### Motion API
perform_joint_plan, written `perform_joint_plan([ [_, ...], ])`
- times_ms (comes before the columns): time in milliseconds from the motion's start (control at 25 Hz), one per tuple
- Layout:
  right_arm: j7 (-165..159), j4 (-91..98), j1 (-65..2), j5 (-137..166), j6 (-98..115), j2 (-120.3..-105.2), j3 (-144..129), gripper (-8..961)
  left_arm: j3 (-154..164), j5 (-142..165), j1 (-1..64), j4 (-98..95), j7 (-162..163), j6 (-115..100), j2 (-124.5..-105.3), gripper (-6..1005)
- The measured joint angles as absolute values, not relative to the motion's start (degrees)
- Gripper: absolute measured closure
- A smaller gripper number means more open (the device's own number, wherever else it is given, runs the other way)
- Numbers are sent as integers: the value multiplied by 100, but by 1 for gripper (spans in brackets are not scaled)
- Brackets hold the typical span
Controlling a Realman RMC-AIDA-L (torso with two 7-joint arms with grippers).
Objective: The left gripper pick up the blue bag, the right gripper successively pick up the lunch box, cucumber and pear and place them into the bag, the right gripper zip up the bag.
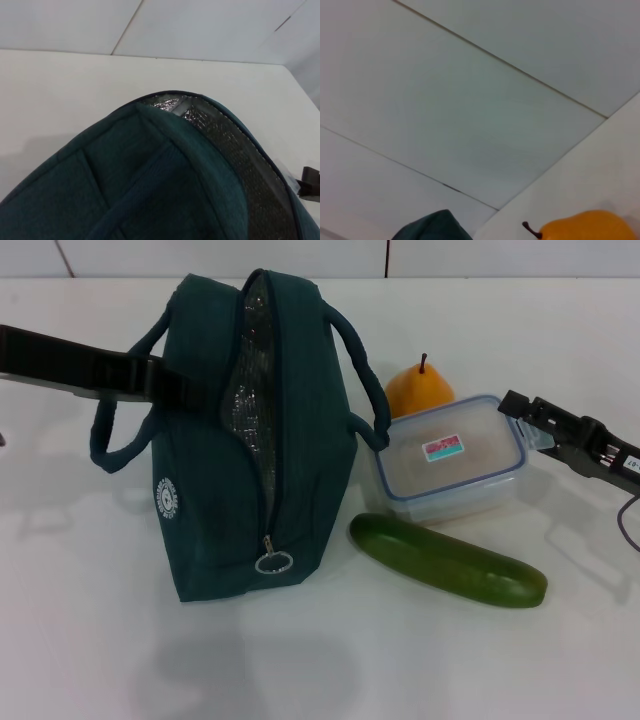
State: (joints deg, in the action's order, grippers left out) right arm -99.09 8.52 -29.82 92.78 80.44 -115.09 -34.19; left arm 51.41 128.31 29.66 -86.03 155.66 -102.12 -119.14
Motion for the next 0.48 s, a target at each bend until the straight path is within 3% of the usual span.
perform_joint_plan([
  [320, -10253, 827, -3031, 9272, 8117, -11520, -3420, 126, 5168, 12824, 2975, -8605, 15544, -10213, -11927, 959],
  [480, -10415, 818, -3041, 9271, 8125, -11530, -3421, 208, 5168, 12823, 2959, -8599, 15472, -10213, -11929, 959],
])
